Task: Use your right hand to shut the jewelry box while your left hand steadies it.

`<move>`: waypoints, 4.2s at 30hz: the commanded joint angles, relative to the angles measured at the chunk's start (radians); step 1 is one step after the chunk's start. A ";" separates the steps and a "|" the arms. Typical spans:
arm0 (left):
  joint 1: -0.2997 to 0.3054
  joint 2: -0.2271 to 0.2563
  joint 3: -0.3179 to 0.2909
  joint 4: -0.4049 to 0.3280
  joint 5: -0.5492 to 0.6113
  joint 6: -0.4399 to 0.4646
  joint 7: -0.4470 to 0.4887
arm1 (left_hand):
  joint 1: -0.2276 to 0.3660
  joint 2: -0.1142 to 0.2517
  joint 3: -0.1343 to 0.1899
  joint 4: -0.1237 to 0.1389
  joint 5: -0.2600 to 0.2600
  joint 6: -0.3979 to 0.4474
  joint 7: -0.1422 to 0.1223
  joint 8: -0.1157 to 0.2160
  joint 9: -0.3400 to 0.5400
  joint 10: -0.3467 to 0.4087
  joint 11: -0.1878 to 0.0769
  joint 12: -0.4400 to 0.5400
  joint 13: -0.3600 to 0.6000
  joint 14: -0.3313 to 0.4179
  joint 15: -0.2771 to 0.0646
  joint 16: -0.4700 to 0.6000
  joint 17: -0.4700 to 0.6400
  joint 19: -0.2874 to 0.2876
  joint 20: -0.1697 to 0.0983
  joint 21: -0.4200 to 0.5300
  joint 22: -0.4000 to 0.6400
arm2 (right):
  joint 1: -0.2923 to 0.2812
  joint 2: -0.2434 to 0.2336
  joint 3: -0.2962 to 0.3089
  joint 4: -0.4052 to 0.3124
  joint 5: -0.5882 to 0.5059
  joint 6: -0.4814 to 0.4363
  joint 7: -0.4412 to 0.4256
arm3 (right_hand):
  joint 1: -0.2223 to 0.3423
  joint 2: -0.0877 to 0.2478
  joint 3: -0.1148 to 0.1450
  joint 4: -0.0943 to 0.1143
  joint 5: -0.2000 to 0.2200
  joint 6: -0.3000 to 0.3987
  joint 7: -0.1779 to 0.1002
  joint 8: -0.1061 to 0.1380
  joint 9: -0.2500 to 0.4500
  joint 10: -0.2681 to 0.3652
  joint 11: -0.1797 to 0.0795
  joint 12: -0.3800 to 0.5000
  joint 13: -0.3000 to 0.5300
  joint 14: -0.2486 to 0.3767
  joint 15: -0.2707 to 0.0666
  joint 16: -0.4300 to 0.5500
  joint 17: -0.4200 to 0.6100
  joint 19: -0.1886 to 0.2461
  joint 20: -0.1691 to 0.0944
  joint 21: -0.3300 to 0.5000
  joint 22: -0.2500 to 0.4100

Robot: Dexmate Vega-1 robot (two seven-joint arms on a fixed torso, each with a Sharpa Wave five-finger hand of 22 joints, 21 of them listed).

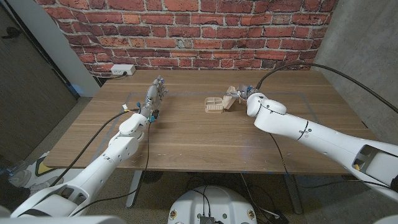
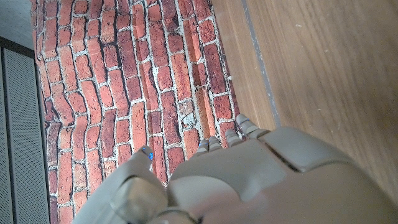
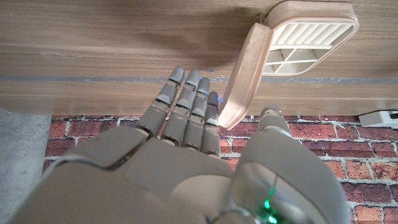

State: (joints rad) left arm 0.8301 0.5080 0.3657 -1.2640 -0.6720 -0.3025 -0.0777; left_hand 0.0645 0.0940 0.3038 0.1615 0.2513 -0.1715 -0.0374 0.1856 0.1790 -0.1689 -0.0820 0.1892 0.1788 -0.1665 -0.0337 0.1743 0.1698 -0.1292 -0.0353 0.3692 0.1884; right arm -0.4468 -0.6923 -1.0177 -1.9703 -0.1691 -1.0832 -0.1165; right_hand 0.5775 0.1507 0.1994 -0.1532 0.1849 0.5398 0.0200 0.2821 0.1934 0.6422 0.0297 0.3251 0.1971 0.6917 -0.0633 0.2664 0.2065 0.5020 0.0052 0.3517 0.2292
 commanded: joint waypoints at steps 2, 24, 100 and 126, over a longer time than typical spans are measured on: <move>0.001 0.001 0.000 -0.003 0.000 0.002 0.001 | 0.004 0.037 0.002 -0.002 0.006 -0.052 0.000 0.005 0.005 -0.045 0.002 0.006 0.002 -0.054 -0.043 0.005 0.005 -0.008 -0.044 -0.001 0.003 | 0.037 0.026 -0.063 0.024 -0.069 -0.060 -0.006 | 0.053 0.011 0.033 -0.008 0.006 0.073 -0.021 0.026 0.006 0.084 -0.019 0.026 0.012 0.068 -0.049 0.025 0.014 0.026 -0.011 0.025 0.012; -0.007 -0.005 0.002 0.011 0.000 -0.001 -0.004 | 0.003 0.032 -0.001 -0.003 0.006 -0.053 -0.001 0.005 0.005 -0.046 0.002 0.006 0.002 -0.056 -0.040 0.004 0.005 -0.009 -0.042 -0.004 0.003 | 0.032 0.057 -0.089 0.051 -0.128 -0.094 -0.068 | 0.325 0.048 0.168 0.011 0.007 0.343 -0.091 0.211 0.069 0.438 -0.096 0.188 0.118 0.306 -0.154 0.248 0.226 0.067 -0.063 0.172 0.097; -0.189 0.065 0.156 0.112 0.273 -0.136 -0.190 | 0.655 -0.113 0.127 -0.335 -0.059 0.273 0.004 0.052 0.016 0.327 -0.029 0.022 0.015 0.380 -0.078 0.021 0.011 0.129 -0.026 0.028 0.013 | -0.422 0.143 0.526 0.179 0.534 0.946 -0.158 | 0.369 0.026 0.204 0.043 0.001 0.352 -0.065 0.285 0.094 0.470 -0.111 0.259 0.233 0.358 -0.155 0.276 0.315 0.048 -0.085 0.303 0.176; -0.253 -0.028 0.176 0.233 0.166 -0.194 -0.382 | 0.553 -0.283 -0.028 -0.291 0.017 0.278 0.043 0.039 0.023 0.334 0.010 0.022 0.022 0.386 -0.047 0.033 0.026 0.152 0.025 0.032 0.017 | -0.411 0.230 0.488 0.259 0.551 1.080 -0.167 | 0.372 0.021 0.210 0.044 0.001 0.353 -0.066 0.295 0.091 0.475 -0.115 0.270 0.256 0.366 -0.156 0.275 0.327 0.041 -0.090 0.333 0.185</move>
State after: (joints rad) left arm 0.6087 0.5277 0.5348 -1.1016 -0.4582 -0.4620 -0.3729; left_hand 0.6324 -0.1805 0.2903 -0.1339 0.2578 0.0959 0.0028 0.2254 0.1981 0.1597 -0.0708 0.2125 0.1980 0.2179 -0.0391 0.2013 0.1934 0.0193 -0.0119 0.3975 0.2026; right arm -0.8731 -0.4747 -0.5065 -1.7323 0.3765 -0.0276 -0.3098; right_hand 0.9418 0.1666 0.4001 -0.1088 0.1809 0.8649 -0.0256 0.5664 0.2831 1.1080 -0.0881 0.5849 0.4489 1.0465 -0.1724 0.5408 0.5310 0.5511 -0.0520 0.6792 0.4107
